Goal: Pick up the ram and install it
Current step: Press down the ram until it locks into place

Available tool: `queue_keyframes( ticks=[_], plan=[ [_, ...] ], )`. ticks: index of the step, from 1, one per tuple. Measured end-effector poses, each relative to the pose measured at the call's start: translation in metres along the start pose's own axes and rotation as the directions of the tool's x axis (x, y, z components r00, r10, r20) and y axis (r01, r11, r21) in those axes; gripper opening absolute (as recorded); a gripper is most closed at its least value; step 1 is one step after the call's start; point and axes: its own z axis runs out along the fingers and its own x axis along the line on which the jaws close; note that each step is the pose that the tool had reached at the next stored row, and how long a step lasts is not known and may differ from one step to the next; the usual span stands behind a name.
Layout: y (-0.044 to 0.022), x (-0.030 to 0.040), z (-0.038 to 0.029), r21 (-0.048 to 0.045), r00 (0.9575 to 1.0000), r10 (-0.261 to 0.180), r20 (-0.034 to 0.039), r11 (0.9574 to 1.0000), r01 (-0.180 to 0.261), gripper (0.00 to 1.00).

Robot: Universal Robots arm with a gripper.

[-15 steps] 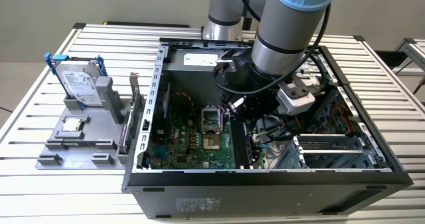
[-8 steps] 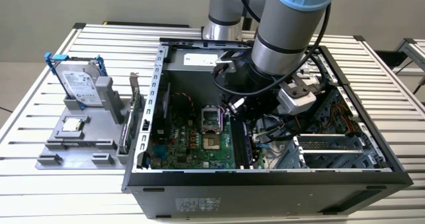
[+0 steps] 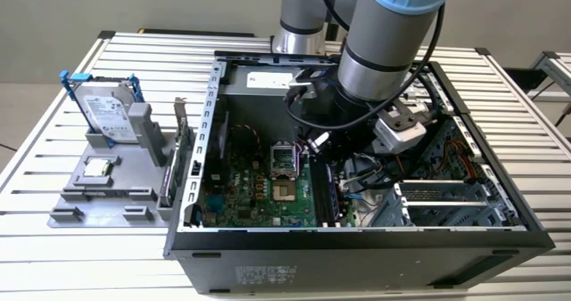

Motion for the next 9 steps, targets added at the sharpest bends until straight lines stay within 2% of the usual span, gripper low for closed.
queue_keyframes(
  ticks=[9],
  plan=[
    [-0.0006, 0.0003, 0.0001, 0.0016, 0.9990, -0.044, -0.0008, 0.9990, 0.044, 0.00]
  ],
)
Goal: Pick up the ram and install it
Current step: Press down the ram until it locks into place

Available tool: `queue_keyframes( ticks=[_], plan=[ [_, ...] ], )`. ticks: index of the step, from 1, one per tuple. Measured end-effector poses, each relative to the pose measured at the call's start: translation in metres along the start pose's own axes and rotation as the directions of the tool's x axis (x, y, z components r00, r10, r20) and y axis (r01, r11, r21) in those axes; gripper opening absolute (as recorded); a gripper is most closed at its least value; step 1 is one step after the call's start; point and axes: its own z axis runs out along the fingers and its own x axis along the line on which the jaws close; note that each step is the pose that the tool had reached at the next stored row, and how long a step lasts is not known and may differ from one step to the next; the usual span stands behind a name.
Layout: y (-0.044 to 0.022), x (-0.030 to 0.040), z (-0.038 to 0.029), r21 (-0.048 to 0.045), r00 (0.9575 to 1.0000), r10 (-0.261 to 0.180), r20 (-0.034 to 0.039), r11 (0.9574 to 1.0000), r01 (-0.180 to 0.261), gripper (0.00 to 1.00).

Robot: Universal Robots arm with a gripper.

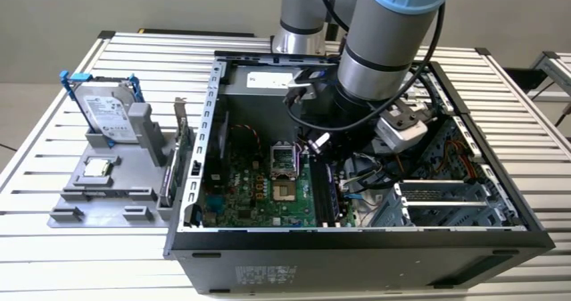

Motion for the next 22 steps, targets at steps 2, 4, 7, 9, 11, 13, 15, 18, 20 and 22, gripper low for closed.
queue_keyframes(
  ticks=[2, 4, 7, 9, 11, 13, 15, 18, 20, 22],
  plan=[
    [-0.0001, 0.0000, 0.0000, 0.0012, 1.0000, -0.008, -0.0006, 1.0000, 0.008, 0.00],
    [-0.0001, 0.0000, -0.0001, 0.0023, 0.9999, -0.016, -0.0013, 0.9999, 0.016, 0.00],
    [-0.0001, 0.0000, -0.0001, 0.0038, 0.9995, -0.030, -0.0021, 0.9995, 0.030, 0.00],
    [-0.0001, 0.0000, -0.0001, 0.0049, 0.9992, -0.041, -0.0027, 0.9992, 0.041, 0.00],
    [-0.0001, 0.0000, -0.0001, 0.0056, 0.9985, -0.054, -0.0032, 0.9985, 0.054, 0.00],
    [-0.0001, 0.0001, -0.0001, 0.0064, 0.9974, -0.072, -0.0038, 0.9974, 0.072, 0.00],
    [-0.0002, 0.0001, 0.0000, 0.0072, 0.9961, -0.088, -0.0043, 0.9961, 0.088, 0.00],
    [-0.0002, 0.0001, -0.0001, 0.0084, 0.9935, -0.113, -0.0052, 0.9935, 0.114, 0.00],
    [-0.0003, 0.0001, -0.0001, 0.0092, 0.9914, -0.130, -0.0058, 0.9914, 0.131, 0.00],
    [-0.0003, 0.0001, -0.0001, 0.0101, 0.9890, -0.148, -0.0064, 0.9889, 0.148, 0.00]
  ],
)
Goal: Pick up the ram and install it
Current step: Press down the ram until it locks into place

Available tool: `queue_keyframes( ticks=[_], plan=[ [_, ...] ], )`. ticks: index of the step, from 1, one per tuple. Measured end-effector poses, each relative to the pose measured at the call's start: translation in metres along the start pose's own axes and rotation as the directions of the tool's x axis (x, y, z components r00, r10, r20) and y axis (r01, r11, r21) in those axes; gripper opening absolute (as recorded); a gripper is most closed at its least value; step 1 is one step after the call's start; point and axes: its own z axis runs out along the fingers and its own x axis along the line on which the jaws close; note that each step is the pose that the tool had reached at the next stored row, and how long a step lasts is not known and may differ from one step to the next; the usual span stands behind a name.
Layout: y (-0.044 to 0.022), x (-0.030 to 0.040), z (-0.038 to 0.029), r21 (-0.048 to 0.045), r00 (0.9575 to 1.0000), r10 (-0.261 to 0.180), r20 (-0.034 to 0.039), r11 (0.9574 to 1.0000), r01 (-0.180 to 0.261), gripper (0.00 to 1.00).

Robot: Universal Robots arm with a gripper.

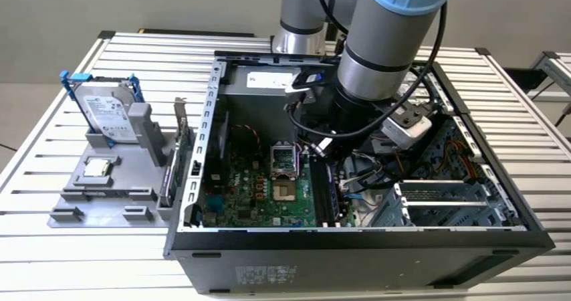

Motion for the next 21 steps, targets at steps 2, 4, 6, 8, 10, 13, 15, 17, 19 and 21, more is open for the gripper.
queue_keyframes(
  ticks=[2, 4, 6, 8, 10, 13, 15, 17, 19, 21],
  plan=[
    [0.0000, 0.0000, 0.0000, 0.0010, 0.9998, -0.019, -0.0005, 0.9998, 0.019, 0.00],
    [-0.0001, 0.0001, 0.0000, 0.0019, 0.9992, -0.040, -0.0010, 0.9992, 0.040, 0.00],
    [-0.0001, 0.0001, 0.0000, 0.0026, 0.9981, -0.062, -0.0013, 0.9981, 0.062, 0.00],
    [-0.0002, 0.0001, 0.0001, 0.0033, 0.9963, -0.085, -0.0016, 0.9963, 0.085, 0.00],
    [-0.0002, 0.0001, 0.0000, 0.0036, 0.9938, -0.111, -0.0015, 0.9938, 0.111, 0.00],
    [-0.0004, 0.0002, 0.0000, 0.0041, 0.9889, -0.148, -0.0014, 0.9889, 0.148, 0.00],
    [-0.0004, 0.0003, 0.0000, 0.0044, 0.9847, -0.174, -0.0014, 0.9847, 0.174, 0.00],
    [-0.0005, 0.0004, 0.0000, 0.0049, 0.9799, -0.200, -0.0016, 0.9799, 0.200, 0.00],
    [-0.0005, 0.0004, 0.0000, 0.0055, 0.9746, -0.224, -0.0020, 0.9746, 0.224, 0.00],
    [-0.0006, 0.0005, 0.0001, 0.0063, 0.9686, -0.248, -0.0025, 0.9686, 0.249, 0.00]
  ],
)
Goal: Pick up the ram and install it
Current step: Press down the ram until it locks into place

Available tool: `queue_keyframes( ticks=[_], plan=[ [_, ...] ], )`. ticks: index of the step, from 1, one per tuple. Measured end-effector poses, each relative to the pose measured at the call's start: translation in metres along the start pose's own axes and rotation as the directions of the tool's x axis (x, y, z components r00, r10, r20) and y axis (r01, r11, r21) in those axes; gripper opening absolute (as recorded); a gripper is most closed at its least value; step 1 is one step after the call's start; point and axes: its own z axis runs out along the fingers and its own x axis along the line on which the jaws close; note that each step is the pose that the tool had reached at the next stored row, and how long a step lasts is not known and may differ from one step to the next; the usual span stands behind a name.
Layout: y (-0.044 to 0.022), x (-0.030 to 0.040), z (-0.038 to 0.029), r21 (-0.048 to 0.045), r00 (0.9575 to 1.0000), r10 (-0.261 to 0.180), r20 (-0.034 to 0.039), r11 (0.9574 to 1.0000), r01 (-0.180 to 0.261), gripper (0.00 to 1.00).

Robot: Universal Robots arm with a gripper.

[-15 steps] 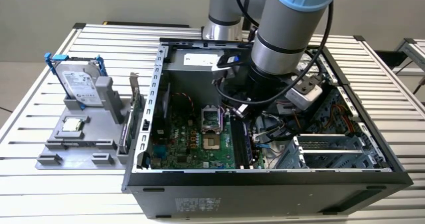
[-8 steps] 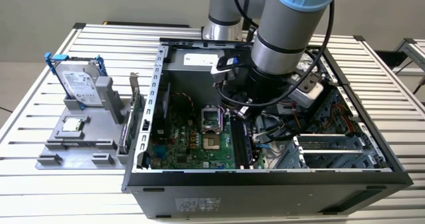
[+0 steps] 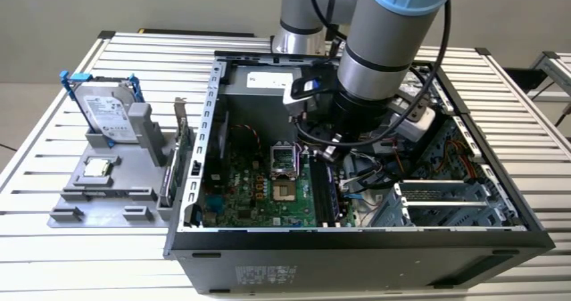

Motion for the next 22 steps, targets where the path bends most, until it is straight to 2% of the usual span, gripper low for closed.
queue_keyframes(
  ticks=[5, 11, 17, 22],
  plan=[
    [0.0000, 0.0000, 0.0000, 0.0019, 0.9980, -0.063, -0.0008, 0.9980, 0.063, 0.00],
    [-0.0001, 0.0001, 0.0000, 0.0040, 0.9905, -0.137, -0.0018, 0.9905, 0.137, 0.00],
    [-0.0002, 0.0002, 0.0000, 0.0058, 0.9774, -0.212, -0.0026, 0.9773, 0.212, 0.00],
    [-0.0003, 0.0003, 0.0000, 0.0073, 0.9619, -0.273, -0.0033, 0.9619, 0.273, 0.00]
  ],
)
